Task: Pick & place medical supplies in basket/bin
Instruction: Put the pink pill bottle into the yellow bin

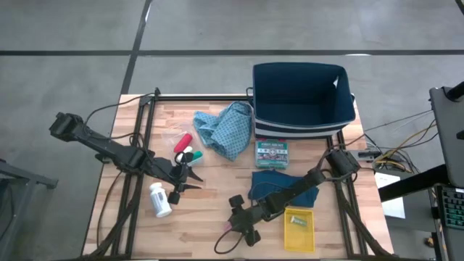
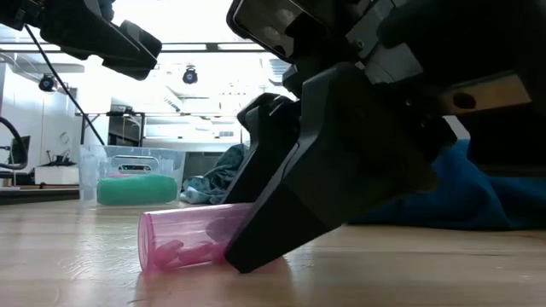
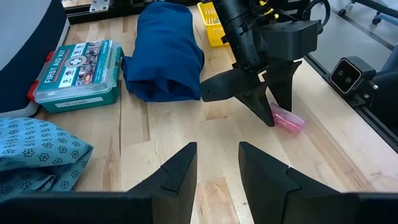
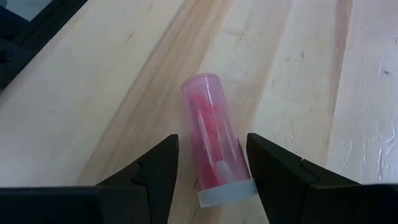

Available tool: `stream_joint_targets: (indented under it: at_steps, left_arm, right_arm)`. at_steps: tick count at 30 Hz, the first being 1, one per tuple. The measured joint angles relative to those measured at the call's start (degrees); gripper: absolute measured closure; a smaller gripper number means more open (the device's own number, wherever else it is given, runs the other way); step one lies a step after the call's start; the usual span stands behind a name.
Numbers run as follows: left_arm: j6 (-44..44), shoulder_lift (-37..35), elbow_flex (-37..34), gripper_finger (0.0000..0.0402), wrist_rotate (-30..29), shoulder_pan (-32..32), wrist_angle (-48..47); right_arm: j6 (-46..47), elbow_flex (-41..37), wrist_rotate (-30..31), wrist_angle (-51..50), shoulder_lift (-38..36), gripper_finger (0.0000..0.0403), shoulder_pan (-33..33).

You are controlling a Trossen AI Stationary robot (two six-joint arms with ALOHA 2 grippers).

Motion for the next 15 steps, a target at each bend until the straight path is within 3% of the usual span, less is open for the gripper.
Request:
stream_joint_targets:
  at_steps: [6,15]
  left_arm:
    - [0.0,0.0,0.0,0.0281,0.0,0.0,0.0]
    - [0.0,0.0,0.0,0.0281,0.0,0.0,0.0]
  right_arm:
    - [-0.2,0.0,0.0,0.0,0.0,0.0230,0.0]
    - [-1.3,0.0,0.0,0.1,0.0,0.0298,-0.1]
